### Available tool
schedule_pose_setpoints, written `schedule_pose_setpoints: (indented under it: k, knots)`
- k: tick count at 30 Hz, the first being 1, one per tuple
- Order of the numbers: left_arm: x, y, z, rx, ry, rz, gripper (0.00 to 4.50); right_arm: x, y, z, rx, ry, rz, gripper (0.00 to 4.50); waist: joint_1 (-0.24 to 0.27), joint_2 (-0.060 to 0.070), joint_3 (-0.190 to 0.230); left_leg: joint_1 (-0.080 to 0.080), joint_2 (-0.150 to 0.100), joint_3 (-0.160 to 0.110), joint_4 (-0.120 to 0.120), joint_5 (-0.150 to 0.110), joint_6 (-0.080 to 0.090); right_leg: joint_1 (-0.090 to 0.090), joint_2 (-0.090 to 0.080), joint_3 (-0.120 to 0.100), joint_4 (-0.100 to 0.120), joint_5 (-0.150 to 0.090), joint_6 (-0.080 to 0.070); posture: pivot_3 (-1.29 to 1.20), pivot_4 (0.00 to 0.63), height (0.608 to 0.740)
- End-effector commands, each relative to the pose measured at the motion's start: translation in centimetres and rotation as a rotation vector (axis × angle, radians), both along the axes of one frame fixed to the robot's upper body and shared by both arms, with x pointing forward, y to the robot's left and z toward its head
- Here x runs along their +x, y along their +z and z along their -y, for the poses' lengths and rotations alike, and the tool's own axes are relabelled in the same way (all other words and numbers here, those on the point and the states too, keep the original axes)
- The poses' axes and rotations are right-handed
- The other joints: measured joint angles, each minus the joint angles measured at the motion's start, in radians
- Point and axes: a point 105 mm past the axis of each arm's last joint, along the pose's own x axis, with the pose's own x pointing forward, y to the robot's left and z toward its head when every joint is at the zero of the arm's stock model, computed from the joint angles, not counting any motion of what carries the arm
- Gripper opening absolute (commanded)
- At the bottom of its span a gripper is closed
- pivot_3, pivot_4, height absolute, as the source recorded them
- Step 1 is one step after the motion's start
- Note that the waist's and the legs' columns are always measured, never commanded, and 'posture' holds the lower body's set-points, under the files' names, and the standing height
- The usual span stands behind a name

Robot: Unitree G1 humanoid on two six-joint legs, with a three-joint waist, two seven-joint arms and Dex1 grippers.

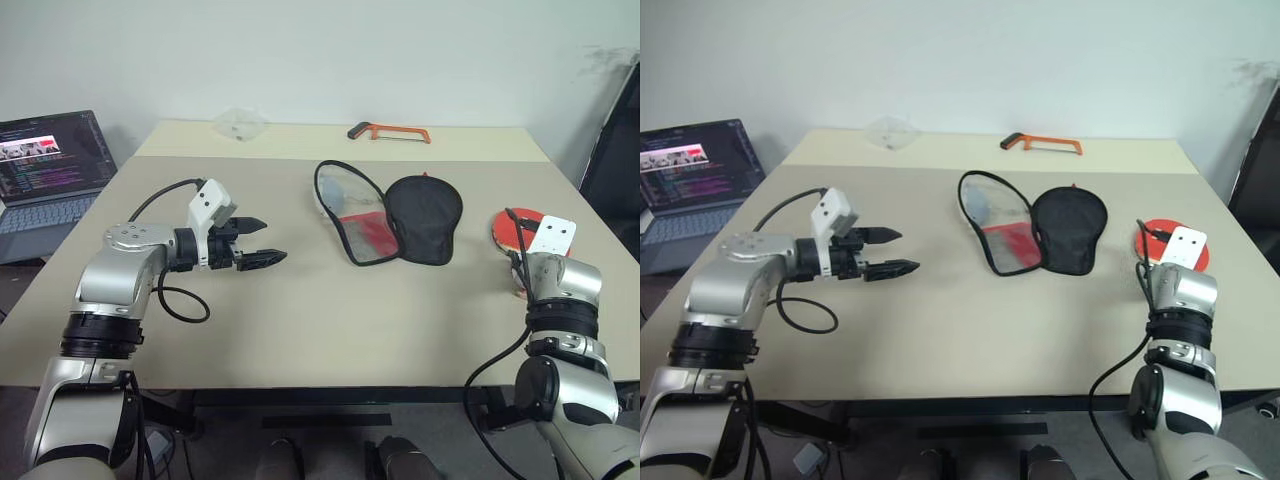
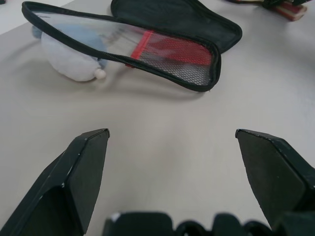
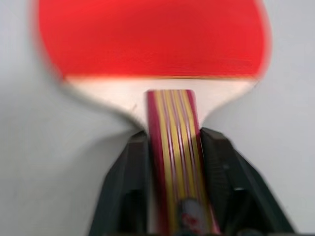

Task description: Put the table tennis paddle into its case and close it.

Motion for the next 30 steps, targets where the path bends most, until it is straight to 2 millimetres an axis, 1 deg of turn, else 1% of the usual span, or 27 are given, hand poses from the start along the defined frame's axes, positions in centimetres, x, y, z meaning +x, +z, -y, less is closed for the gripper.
schedule_pose_setpoints:
  k: [1, 4, 6, 8, 10, 12, 13, 14, 16, 18, 21, 23, 25, 30]
  knots:
    - [-0.2, 1.3, -0.1, 0.008, -0.005, 0.051, 4.5, 1.0, 2.8, -0.4, -0.013, 0.014, 0.097, 1.05, 0.0, 0.0, 0.0, 0.0, 0.0, 0.0, 0.0, 0.0, 0.0, 0.0, 0.0, 0.0, 0.0, 0.0, 0.0, 0.0, 0.15, 0.74]
    - [-0.2, 1.2, -0.2, 0.009, 0.001, 0.048, 4.5, 2.0, 6.1, -1.6, -0.068, 0.062, 0.196, 1.05, -0.001, 0.002, 0.001, 0.0, 0.0, 0.001, 0.0, 0.0, 0.0, 0.0, 0.0, 0.001, 0.0, 0.0, 0.0, 0.0, 0.15, 0.74]
    - [-0.2, 1.1, -0.2, 0.008, 0.003, 0.046, 4.5, 2.8, 8.2, -3.1, -0.078, 0.112, 0.259, 1.05, -0.007, 0.006, 0.004, 0.0, 0.0, 0.002, 0.0, 0.0, 0.0, -0.001, 0.0, 0.002, 0.0, 0.0, 0.0, 0.0, 0.15, 0.74]
    - [-0.2, 1.1, -0.2, 0.006, 0.003, 0.046, 4.5, 3.7, 10.1, -5.2, -0.089, 0.181, 0.314, 1.05, -0.011, 0.008, 0.005, -0.001, 0.0, 0.002, -0.001, 0.0, 0.0, -0.003, 0.0, 0.003, 0.001, 0.0, 0.0, 0.0, 0.15, 0.74]
    - [-0.2, 1.0, -0.1, 0.005, 0.002, 0.046, 4.5, 4.6, 11.3, -7.1, -0.099, 0.245, 0.349, 1.05, -0.012, 0.008, 0.005, -0.001, 0.0, 0.002, -0.002, 0.0, 0.0, -0.004, 0.001, 0.003, 0.002, 0.0, 0.0, 0.0, 0.15, 0.74]
    - [-0.2, 1.0, 0.0, 0.003, 0.003, 0.047, 4.5, 5.4, 12.0, -8.9, -0.081, 0.297, 0.367, 1.05, -0.011, 0.008, 0.005, -0.001, 0.0, 0.001, -0.004, 0.0, 0.0, -0.005, 0.002, 0.002, 0.002, 0.0, -0.002, 0.0, 0.15, 0.74]
    - [-0.2, 1.0, 0.1, 0.002, 0.001, 0.046, 4.5, 5.9, 12.2, -10.2, -0.075, 0.332, 0.377, 1.05, -0.009, 0.008, 0.005, -0.001, 0.0, 0.001, -0.005, 0.0, 0.0, -0.005, 0.001, 0.001, 0.002, 0.0, -0.003, 0.0, 0.15, 0.74]
    - [-0.2, 0.9, 0.2, 0.002, 0.001, 0.045, 4.5, 6.4, 12.2, -11.8, -0.068, 0.379, 0.377, 1.05, -0.008, 0.008, 0.005, -0.001, 0.0, 0.001, -0.006, 0.0, 0.0, -0.005, 0.001, 0.001, 0.001, 0.0, -0.004, 0.0, 0.15, 0.74]
    - [-0.4, 0.7, 0.3, 0.001, -0.002, 0.042, 4.5, 7.2, 11.5, -14.3, -0.056, 0.44, 0.356, 1.05, -0.007, 0.008, 0.005, -0.001, 0.0, 0.001, -0.007, 0.0, 0.0, -0.005, 0.001, 0.001, 0.001, 0.0, -0.004, 0.0, 0.15, 0.74]
    - [-0.6, 0.5, 0.4, 0.0, 0.0, 0.04, 4.5, 7.5, 10.2, -15.4, -0.037, 0.455, 0.319, 1.05, -0.005, 0.008, 0.005, -0.001, 0.0, 0.001, -0.008, 0.0, 0.0, -0.005, 0.001, 0.001, 0.0, 0.0, -0.005, 0.0, 0.15, 0.74]
    - [-0.9, 0.4, 0.2, 0.001, 0.008, 0.036, 4.5, 7.6, 9.0, -15.7, -0.019, 0.448, 0.282, 1.05, 0.003, 0.008, 0.005, -0.001, 0.0, 0.001, -0.01, 0.0, 0.0, -0.005, 0.001, -0.001, 0.0, -0.001, -0.006, 0.0, 0.15, 0.74]
    - [-1.1, 0.2, 0.0, 0.004, 0.015, 0.032, 4.5, 7.5, 8.3, -15.9, -0.002, 0.442, 0.258, 1.05, 0.009, 0.008, 0.005, -0.005, 0.0, 0.0, -0.01, 0.0, 0.0, -0.007, 0.0, -0.002, 0.0, -0.001, -0.006, 0.0, 0.15, 0.74]
    - [-1.3, 0.1, -0.1, 0.004, 0.02, 0.028, 4.5, 7.3, 8.0, -16.0, 0.0, 0.442, 0.245, 1.05, 0.01, 0.008, 0.005, -0.008, -0.001, 0.0, -0.009, 0.0, 0.0, -0.011, -0.001, -0.002, 0.0, -0.001, -0.005, 0.0, 0.15, 0.74]
    - [-1.6, -0.1, -0.2, 0.004, 0.028, 0.023, 4.5, 6.9, 7.1, -16.1, -0.011, 0.434, 0.216, 1.05, 0.008, 0.008, 0.005, -0.008, 0.0, 0.0, -0.01, 0.0, 0.0, -0.012, 0.0, -0.002, 0.002, -0.002, -0.006, 0.0, 0.15, 0.74]
